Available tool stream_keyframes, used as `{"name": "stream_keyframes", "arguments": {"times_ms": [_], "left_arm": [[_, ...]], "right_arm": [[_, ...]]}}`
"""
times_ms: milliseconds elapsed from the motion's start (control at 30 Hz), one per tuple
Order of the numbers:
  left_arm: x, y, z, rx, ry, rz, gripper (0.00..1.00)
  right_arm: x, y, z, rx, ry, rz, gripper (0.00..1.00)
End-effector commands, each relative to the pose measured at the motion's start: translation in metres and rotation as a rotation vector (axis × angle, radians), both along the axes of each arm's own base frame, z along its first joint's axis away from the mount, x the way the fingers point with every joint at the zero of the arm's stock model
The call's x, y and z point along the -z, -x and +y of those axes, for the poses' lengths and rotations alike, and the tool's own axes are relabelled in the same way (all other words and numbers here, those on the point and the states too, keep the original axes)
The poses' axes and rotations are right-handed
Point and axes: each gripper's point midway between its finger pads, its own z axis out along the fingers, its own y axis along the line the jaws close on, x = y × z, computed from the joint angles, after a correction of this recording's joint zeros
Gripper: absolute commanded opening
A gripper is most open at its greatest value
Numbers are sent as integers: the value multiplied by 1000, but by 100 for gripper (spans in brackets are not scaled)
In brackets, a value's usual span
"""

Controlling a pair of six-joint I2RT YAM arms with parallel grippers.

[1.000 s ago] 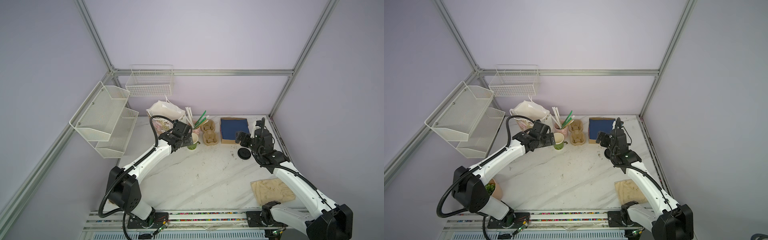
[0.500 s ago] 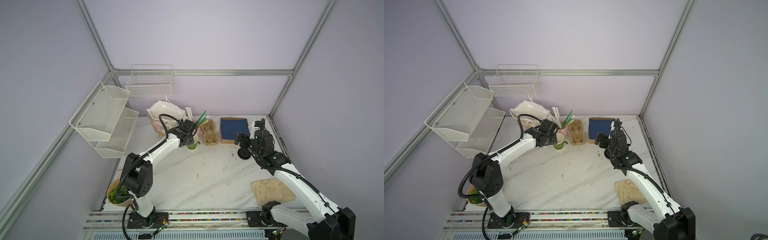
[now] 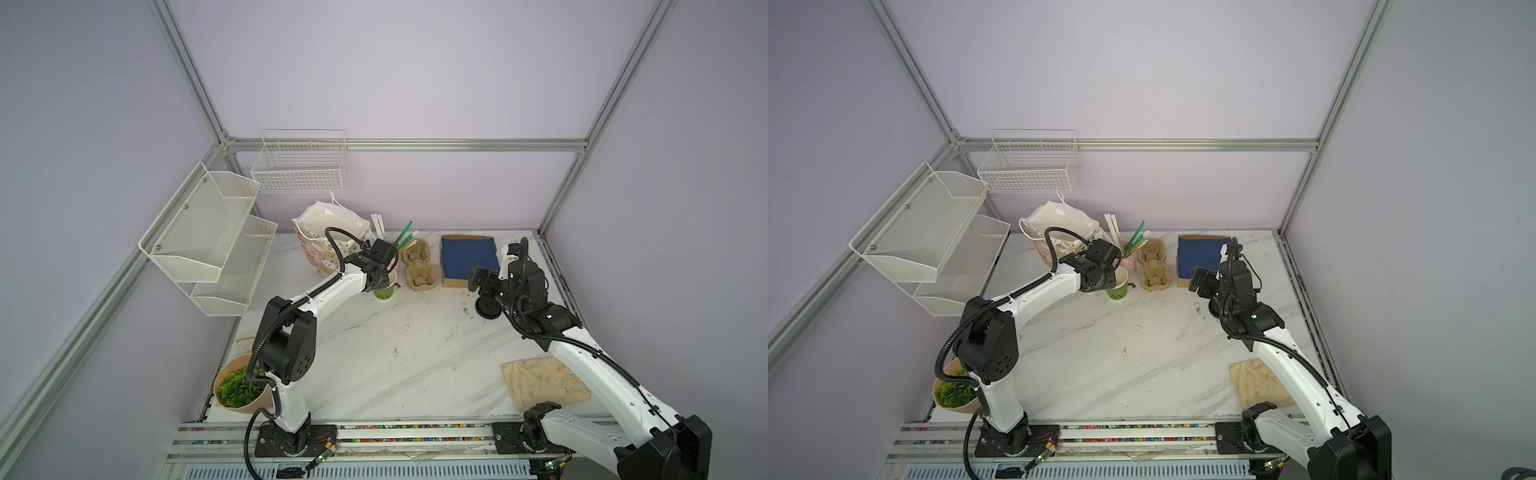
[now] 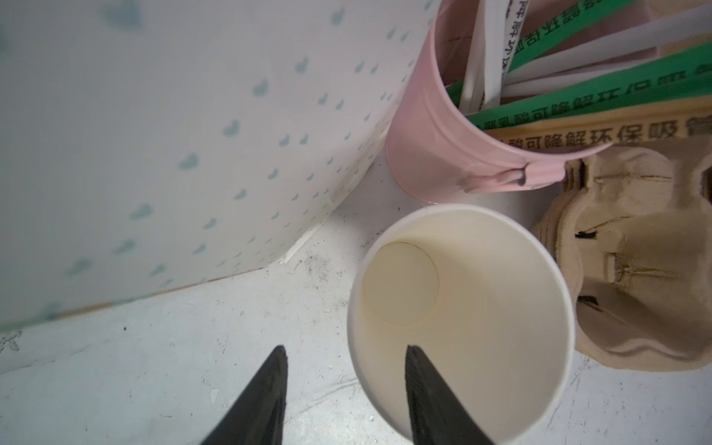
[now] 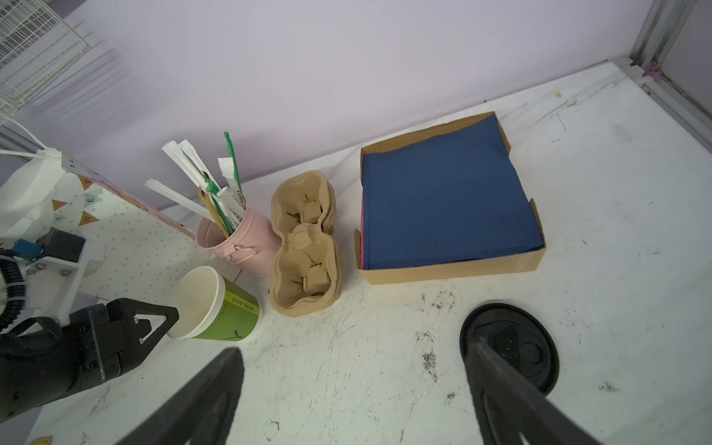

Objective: Pack the takeout coffee
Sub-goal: 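Move left gripper over green cup while right gripper nears black lid, then grasp green cup rim with left gripper while right gripper descends onto lid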

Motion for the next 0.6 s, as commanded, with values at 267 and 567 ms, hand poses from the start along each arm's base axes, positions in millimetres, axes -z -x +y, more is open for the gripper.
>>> {"name": "stream_keyframes", "arguments": {"times_ms": [267, 567], "left_arm": [[-22, -22, -1, -24, 32, -53, 32], [-14, -24, 0, -24, 20, -33, 16]], "right_arm": [[14, 6, -4, 26, 9, 37, 94], [19, 6, -5, 33, 18, 56, 94]]}}
